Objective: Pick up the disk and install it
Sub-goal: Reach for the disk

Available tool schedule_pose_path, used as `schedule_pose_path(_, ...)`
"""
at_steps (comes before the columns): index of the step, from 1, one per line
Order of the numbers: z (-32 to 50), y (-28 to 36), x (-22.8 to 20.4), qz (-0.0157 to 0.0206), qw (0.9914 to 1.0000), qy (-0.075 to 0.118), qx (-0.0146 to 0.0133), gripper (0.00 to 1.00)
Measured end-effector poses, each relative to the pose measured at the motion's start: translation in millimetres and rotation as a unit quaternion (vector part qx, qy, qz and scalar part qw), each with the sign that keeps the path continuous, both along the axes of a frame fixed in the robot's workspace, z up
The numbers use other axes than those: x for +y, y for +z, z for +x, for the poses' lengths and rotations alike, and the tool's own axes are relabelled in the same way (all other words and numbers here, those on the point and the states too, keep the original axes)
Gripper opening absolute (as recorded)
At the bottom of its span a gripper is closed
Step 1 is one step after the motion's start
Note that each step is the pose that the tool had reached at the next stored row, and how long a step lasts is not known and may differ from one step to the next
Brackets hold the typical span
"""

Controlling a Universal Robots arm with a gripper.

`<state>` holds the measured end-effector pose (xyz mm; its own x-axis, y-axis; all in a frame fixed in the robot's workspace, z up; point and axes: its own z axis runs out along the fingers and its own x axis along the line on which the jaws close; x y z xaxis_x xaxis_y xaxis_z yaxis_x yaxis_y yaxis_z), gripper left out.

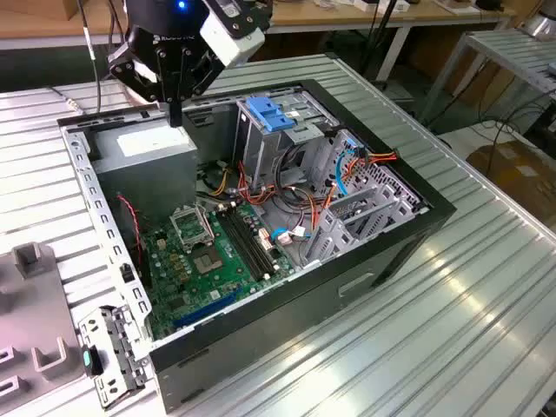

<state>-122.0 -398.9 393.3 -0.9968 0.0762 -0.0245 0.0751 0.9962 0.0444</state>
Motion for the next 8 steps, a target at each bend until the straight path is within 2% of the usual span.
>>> schedule_pose_path(2, -6.3, 0.0, 0.0, 0.0000, 1.00000, 0.000, 0.0000, 0.11)
schedule_pose_path(8, -13.7, 0.0, 0.0, 0.0000, 1.00000, 0.000, 0.0000, 0.11)
